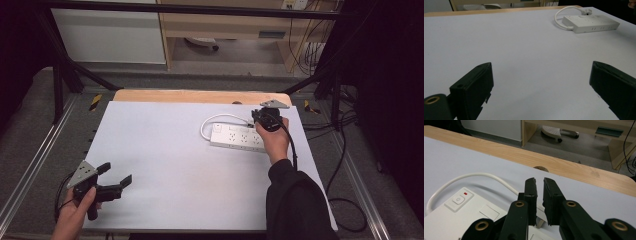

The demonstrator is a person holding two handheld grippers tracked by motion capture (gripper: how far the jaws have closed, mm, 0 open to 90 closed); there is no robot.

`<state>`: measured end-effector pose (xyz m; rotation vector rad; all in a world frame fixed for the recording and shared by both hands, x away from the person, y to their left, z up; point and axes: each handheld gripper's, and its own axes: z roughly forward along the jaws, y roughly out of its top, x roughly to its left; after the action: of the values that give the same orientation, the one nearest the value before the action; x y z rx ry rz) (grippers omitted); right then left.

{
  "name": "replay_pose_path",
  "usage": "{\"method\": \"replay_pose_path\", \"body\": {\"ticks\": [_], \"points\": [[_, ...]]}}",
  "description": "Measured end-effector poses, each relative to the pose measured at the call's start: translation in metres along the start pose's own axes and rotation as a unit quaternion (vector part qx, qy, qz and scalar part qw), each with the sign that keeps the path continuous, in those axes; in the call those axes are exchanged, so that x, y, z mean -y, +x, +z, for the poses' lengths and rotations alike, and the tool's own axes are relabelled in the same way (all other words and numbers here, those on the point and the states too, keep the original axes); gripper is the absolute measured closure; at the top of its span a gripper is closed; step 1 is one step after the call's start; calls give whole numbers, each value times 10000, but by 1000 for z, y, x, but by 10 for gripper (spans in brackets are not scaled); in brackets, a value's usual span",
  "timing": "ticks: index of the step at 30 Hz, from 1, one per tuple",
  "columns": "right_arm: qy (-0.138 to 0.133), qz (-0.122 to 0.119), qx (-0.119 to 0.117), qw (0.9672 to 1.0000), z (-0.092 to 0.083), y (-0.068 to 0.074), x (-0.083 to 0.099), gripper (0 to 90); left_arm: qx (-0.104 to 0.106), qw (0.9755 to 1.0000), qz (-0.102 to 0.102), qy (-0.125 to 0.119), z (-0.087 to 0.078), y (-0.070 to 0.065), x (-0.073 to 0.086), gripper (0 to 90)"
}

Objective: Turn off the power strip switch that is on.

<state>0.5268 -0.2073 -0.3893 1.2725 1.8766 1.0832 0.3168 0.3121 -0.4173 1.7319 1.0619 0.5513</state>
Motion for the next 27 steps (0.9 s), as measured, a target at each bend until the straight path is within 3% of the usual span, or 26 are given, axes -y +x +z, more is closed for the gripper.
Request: {"method": "replay_pose_path", "body": {"ticks": [13, 27], "points": [[62, 58, -39, 10000, 6, -2, 4, 897, 10, 10000, -2, -7, 0, 0, 0, 52], [253, 156, -17, 9996, 14, 0, 9, 900, 22, 10000, 55, -17, -1, -1, -1, 52]]}}
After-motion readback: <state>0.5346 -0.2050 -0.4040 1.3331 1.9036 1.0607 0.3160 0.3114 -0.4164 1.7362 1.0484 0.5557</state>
